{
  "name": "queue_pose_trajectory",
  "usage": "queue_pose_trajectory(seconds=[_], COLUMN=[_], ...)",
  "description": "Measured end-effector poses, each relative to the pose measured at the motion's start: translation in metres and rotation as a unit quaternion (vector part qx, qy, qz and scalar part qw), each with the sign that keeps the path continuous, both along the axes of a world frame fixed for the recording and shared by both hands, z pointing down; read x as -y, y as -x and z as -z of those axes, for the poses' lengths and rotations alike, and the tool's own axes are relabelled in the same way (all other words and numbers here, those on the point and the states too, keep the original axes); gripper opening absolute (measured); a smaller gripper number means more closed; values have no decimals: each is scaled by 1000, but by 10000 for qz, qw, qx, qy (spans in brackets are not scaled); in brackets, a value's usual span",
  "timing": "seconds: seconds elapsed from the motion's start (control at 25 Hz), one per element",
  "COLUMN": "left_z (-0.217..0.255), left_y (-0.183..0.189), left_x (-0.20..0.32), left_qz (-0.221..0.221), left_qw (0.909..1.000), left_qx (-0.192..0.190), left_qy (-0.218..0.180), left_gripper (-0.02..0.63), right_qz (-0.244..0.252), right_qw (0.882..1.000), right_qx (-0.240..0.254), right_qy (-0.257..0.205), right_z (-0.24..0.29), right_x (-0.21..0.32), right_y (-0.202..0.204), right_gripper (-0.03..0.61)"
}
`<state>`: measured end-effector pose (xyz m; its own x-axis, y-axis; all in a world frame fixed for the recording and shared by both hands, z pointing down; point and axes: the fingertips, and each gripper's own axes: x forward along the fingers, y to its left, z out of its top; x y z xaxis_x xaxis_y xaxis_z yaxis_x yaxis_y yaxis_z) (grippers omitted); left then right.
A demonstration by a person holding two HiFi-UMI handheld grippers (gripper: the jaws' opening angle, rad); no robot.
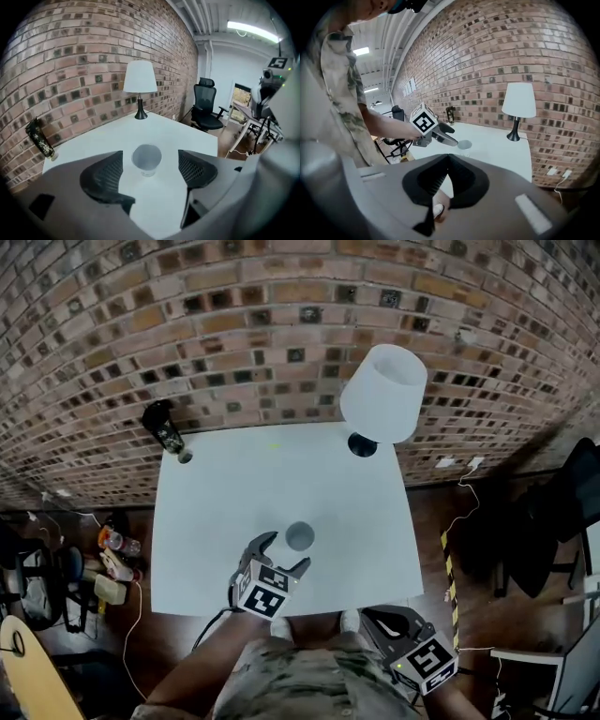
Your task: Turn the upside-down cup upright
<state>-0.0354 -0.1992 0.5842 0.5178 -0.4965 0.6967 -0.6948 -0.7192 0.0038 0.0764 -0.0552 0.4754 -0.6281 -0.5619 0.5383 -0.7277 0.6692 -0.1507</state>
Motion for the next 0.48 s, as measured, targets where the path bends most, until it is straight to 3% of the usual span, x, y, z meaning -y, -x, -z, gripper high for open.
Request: queue_pose_trajectory(seconds=[0.24,0.48], left_z=[-41,-68], left_y=[-23,-26], left_x=[27,38], left_qz=[11,249], left_qw=[9984,9960], left_qx=[423,537], left_qy=[375,672], left_gripper=[397,397], right_qz=[-114,-138], right_qw=[9997,9996], right_qx=[-182,-253], right_qy=[-66,-41], right_z=[8,9], right_x=[30,39], right_y=[-37,-64], right_gripper=[2,2])
